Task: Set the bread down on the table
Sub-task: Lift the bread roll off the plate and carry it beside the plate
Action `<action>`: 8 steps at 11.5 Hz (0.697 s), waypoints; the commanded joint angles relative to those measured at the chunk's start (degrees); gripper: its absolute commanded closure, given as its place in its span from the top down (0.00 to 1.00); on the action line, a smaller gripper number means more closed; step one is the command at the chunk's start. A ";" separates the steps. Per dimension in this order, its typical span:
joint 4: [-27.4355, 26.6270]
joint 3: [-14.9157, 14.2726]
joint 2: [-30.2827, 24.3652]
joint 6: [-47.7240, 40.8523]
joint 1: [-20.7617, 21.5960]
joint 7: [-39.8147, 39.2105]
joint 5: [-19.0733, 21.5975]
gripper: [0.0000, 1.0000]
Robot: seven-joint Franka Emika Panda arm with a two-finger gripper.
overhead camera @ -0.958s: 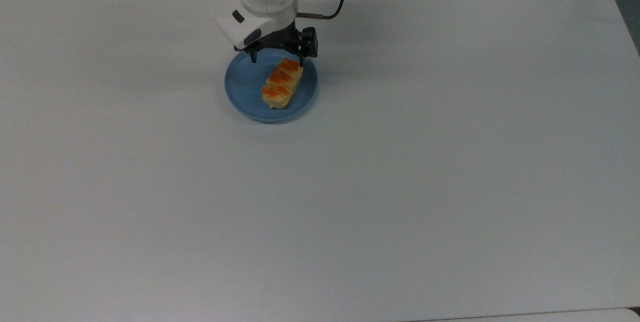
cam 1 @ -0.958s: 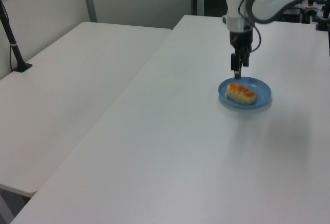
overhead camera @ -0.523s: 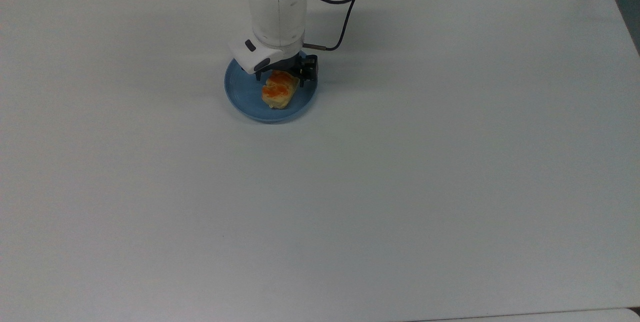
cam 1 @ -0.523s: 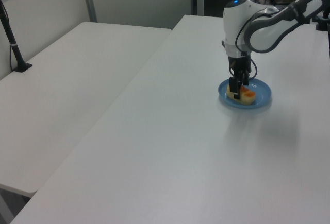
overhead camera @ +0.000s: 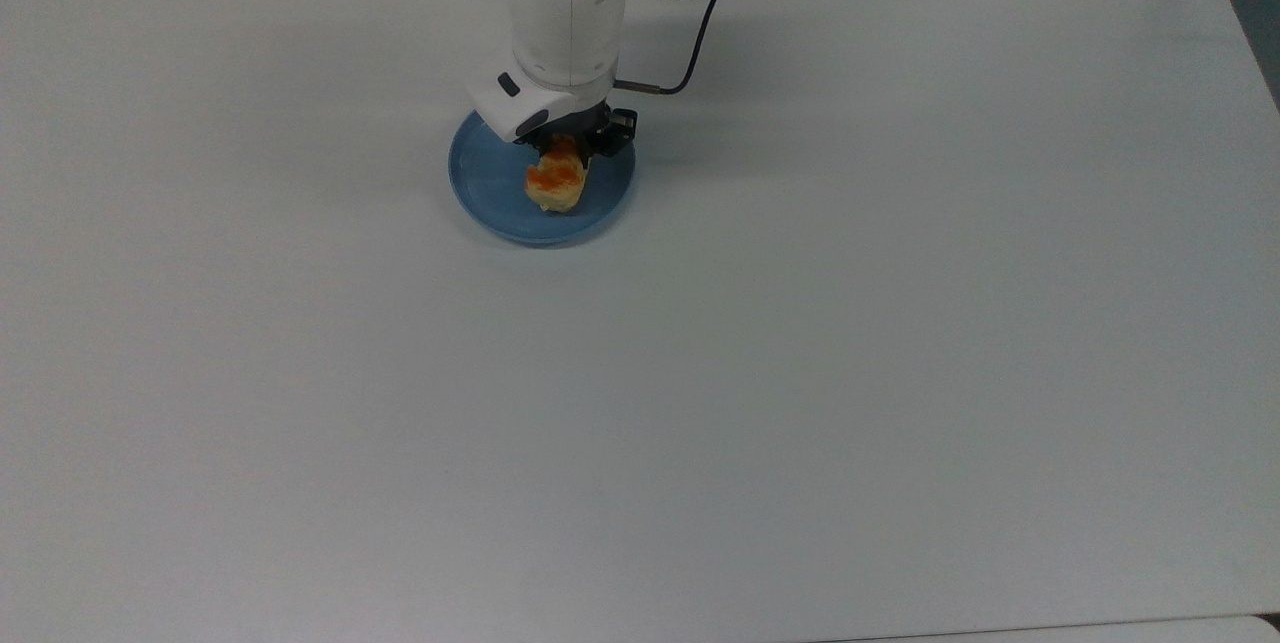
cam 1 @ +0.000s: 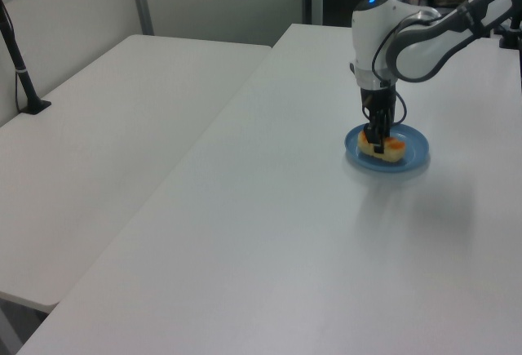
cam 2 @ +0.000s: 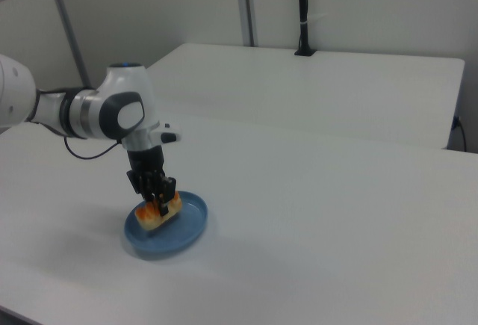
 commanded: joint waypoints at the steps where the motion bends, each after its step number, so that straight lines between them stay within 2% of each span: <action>1: 7.47 -4.16 -3.19 -12.61 -2.34 -14.13 -0.46 0.42; 2: 8.02 -8.11 -2.92 -12.20 -2.35 -19.22 -0.55 0.42; 4: 7.59 -14.97 -0.04 -6.53 -2.96 -28.12 -3.61 0.43; 5: 7.58 -17.09 2.33 -2.31 -4.09 -30.33 -3.62 0.47; 8: 6.71 -18.43 8.05 4.66 -7.44 -34.39 -3.98 0.49</action>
